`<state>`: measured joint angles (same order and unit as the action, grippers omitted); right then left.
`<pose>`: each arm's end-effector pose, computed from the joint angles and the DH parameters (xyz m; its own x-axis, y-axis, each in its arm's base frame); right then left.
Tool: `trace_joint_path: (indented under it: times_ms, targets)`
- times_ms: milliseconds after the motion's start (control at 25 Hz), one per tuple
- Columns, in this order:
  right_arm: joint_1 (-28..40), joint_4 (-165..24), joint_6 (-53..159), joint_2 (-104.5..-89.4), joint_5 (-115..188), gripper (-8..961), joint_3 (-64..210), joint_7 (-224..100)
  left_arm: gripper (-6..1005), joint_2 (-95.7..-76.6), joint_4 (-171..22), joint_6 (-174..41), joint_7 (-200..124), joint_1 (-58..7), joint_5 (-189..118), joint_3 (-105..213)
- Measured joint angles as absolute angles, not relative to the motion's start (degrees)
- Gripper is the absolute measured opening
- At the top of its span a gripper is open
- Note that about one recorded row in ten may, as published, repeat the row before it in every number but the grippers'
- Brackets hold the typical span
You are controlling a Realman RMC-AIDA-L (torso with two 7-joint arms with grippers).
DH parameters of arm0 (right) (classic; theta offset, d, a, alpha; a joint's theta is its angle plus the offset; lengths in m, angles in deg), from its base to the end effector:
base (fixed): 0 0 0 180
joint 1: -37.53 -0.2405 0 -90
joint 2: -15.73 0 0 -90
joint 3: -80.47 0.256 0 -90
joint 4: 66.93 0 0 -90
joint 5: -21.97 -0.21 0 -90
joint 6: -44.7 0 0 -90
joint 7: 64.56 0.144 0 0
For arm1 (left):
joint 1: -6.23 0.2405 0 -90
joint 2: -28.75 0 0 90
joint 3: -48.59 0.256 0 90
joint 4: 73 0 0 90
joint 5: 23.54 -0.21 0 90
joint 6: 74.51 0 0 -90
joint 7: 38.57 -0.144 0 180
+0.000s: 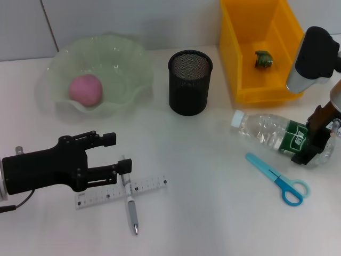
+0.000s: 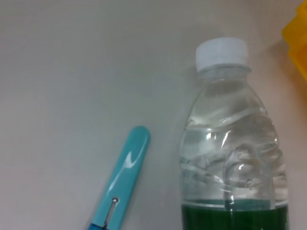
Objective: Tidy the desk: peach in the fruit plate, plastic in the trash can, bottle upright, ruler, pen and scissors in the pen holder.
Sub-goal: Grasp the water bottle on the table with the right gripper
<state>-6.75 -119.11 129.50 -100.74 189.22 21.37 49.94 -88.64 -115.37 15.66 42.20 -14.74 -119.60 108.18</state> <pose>0.2632 0.3877 0.0334 0.7193 -0.4948 0.4877 -0.3204 -0.8591 -0.3990 -0.2583 0.2967 -0.0044 0.7602 0.3348 0.5568 0.4333 -0.8998 -0.0505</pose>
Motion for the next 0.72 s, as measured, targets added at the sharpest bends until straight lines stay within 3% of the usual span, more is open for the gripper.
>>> trace_joint_path:
  times_ms: [720]
  targets:
    - [-5.4,-120.3,128.4,-101.08,188.8,779,21.6,49.7,805,-88.58,-115.4,16.1,42.2,-14.9,-119.6,107.5]
